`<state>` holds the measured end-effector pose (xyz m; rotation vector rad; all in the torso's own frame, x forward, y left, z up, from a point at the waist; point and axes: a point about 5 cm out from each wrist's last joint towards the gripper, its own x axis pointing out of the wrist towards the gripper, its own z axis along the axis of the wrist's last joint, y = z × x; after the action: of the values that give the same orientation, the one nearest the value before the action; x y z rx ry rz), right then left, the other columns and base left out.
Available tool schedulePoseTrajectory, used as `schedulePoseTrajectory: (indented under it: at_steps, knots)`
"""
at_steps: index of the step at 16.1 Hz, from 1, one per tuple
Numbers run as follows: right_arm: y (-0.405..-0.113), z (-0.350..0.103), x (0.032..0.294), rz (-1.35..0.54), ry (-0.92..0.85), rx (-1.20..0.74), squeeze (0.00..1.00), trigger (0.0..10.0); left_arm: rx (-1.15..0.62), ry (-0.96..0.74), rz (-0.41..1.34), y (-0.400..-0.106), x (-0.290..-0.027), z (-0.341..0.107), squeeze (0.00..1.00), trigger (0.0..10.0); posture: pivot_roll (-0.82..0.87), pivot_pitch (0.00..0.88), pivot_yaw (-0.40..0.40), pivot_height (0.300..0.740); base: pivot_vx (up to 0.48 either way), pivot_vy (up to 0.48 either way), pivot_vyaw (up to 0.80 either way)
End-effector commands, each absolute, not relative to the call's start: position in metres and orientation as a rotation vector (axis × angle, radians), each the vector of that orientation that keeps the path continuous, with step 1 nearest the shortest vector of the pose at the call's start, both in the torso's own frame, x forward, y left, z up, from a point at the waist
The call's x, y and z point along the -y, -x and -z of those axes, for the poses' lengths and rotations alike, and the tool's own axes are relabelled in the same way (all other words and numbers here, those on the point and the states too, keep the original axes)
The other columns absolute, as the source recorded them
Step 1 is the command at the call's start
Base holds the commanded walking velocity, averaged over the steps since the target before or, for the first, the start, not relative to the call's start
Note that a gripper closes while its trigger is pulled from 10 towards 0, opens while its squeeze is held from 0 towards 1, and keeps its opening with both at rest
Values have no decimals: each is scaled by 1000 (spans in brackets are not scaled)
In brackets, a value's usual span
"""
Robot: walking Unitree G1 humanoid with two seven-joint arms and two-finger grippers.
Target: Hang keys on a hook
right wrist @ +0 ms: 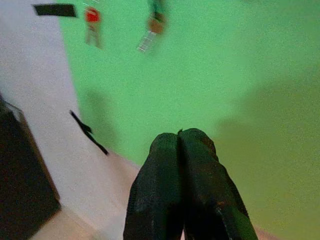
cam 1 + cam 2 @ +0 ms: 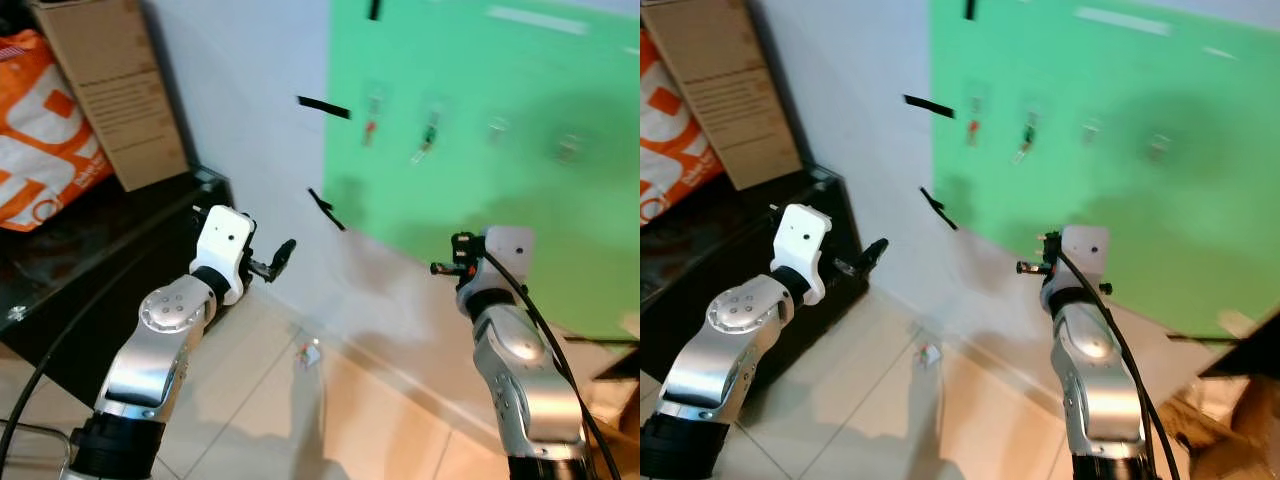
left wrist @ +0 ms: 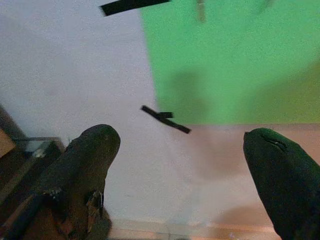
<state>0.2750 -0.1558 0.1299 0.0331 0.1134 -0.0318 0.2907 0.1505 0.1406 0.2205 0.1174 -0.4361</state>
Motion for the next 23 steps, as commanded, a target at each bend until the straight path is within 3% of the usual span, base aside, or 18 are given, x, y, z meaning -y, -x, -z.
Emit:
schedulePoseTrajectory:
  at_steps: [1, 9, 19, 23]
  knots:
    - [-277, -134, 151, 14, -34, -92, 0, 10000, -122, -224, 426, -293, -156, -141, 0, 10000, -26, 0, 4, 740, 368, 0, -800]
    - [-281, -140, 148, -31, 17, -65, 0, 10000, -127, -253, 478, -292, -154, -142, 0, 10000, -13, 0, -3, 740, 372, 0, -769]
    - [-294, -167, 150, -182, 21, 21, 0, 10000, -94, -263, 646, -286, -146, -155, 0, 10000, -6, 0, -5, 740, 59, 0, 0]
    - [-300, -190, 127, -396, -84, 68, 0, 10000, -107, -281, 693, -282, -147, -156, 0, 10000, 2, 0, -16, 740, 0, 0, 0]
